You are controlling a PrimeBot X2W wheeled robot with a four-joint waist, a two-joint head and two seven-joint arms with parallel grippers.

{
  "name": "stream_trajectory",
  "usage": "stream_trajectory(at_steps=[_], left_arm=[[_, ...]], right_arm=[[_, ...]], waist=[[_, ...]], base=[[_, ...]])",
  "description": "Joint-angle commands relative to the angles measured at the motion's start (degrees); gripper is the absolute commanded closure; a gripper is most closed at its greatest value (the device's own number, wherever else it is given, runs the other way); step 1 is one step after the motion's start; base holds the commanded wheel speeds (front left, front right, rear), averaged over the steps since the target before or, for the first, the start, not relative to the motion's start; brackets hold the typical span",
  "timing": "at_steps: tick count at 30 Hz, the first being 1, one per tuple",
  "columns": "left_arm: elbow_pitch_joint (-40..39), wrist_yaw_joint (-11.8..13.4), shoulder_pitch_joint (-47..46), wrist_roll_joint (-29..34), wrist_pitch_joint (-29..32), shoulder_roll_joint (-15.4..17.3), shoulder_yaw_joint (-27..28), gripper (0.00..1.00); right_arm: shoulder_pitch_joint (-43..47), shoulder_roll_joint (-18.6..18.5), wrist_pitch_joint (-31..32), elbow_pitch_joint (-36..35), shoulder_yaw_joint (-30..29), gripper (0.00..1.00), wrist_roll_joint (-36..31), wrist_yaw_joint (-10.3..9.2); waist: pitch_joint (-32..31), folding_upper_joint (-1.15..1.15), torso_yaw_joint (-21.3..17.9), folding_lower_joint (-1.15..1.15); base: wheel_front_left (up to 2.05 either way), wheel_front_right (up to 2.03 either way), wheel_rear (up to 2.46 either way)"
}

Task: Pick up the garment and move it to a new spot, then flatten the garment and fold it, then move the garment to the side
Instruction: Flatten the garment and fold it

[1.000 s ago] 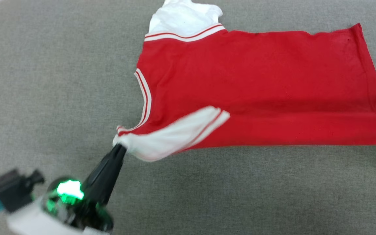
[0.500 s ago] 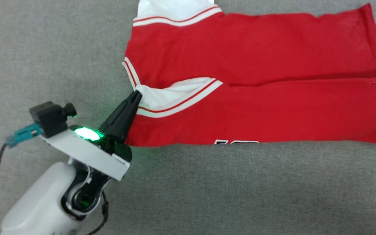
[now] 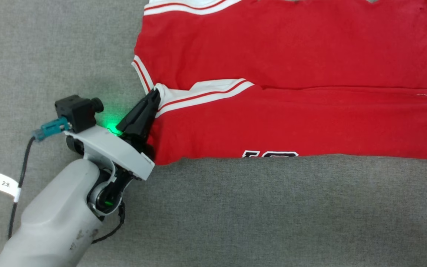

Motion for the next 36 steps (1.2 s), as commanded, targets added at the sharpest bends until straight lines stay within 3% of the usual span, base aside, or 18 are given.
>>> stream_trajectory(at_steps=[1, 2, 3, 4, 5, 10, 14, 20, 24, 27, 28, 30, 36], left_arm=[[4.5, 0.2, 2.4, -0.3, 0.7, 0.6, -1.3, 1.0], [4.8, 0.2, 2.2, -0.6, 0.6, 0.6, -1.6, 0.98], [4.8, 0.2, 1.9, -0.7, 0.6, 0.8, -1.9, 0.64], [4.8, 0.2, 1.6, -0.6, 0.6, 1.4, -2.1, 0.04], [4.7, 0.2, 1.4, -0.5, 0.5, 2.1, -2.3, 0.0], [0.8, 0.2, 0.2, -0.6, 1.1, 6.1, -2.0, 0.0], [-4.3, 2.4, -1.1, 0.7, 5.9, 11.4, -2.4, 0.0], [-16.6, 8.7, -3.6, -3.6, 19.3, 18.5, -1.1, 0.0], [-25.2, 12.9, -4.7, -9.3, 33.8, 21.8, -3.0, 0.0], [-28.7, 15.3, -5.5, -12.0, 41.6, 22.9, -4.7, 0.0], [-28.7, 15.3, -5.5, -12.0, 41.6, 22.9, -4.7, 0.0], [-29.6, 16.9, -6.9, -14.2, 50.4, 23.9, -7.2, 0.0], [-27.5, 19.7, -8.8, -15.3, 58.1, 22.5, -9.9, 0.0]], right_arm=[[-0.1, 0.5, -0.4, 1.0, 1.7, 1.0, -0.1, -0.06], [-0.6, 0.5, -1.3, 1.2, 2.1, 0.99, -0.1, -0.05], [-0.8, 0.3, -2.1, 1.4, 2.3, 0.71, -0.1, -0.05], [-0.9, 0.2, -2.9, 1.6, 2.3, 0.5, -0.2, -0.05], [-0.9, 0.2, -3.7, 1.7, 2.2, 0.0, -0.2, -0.05], [-0.5, 0.0, -5.5, 0.5, 1.7, 0.0, 0.2, -0.05], [0.0, 0.0, -5.7, -1.6, 0.4, 0.0, -0.5, -0.05], [0.3, 0.9, -5.3, -4.1, -2.1, 0.0, -1.3, -0.05], [0.5, 1.5, -4.3, -5.1, -3.2, 0.0, -1.9, -0.05], [0.5, 2.0, -3.8, -5.7, -3.6, 0.0, -2.1, -0.05], [0.5, 2.0, -3.8, -5.7, -3.6, 0.0, -2.1, -0.05], [1.0, 2.5, -3.5, -6.0, -3.9, 0.0, -2.3, -0.05], [0.2, 3.4, -3.0, -6.2, -4.3, 0.0, -1.6, -0.05]], waist=[[-0.3, 0.0, -0.1, 0.0], [-0.6, 0.0, -0.1, 0.0], [-0.9, 0.0, 0.0, 0.0], [-1.3, 0.0, 0.0, 0.0], [-1.8, 0.0, 0.1, 0.0], [-4.7, 0.0, 0.3, 0.0], [-7.0, 0.0, 0.5, 0.0], [-10.1, 0.0, 0.8, 0.0], [-10.8, 0.0, 0.8, 0.0], [-10.7, 0.0, 0.5, 0.0], [-10.7, 0.0, 0.5, 0.0], [-10.5, 0.0, 0.0, 0.0], [-9.0, 0.0, -1.7, 0.0]], base=[[0.0, 0.0, 0.0], [0.0, 0.0, 0.0], [0.0, 0.0, 0.0], [0.0, 0.0, 0.0], [0.0, 0.0, 0.0], [0.0, 0.0, 0.0], [0.0, 0.0, 0.0], [0.0, 0.0, 0.0], [0.0, 0.0, 0.0], [0.0, 0.0, 0.0], [0.0, 0.0, 0.0], [0.0, 0.0, 0.0], [0.0, 0.0, 0.0]])
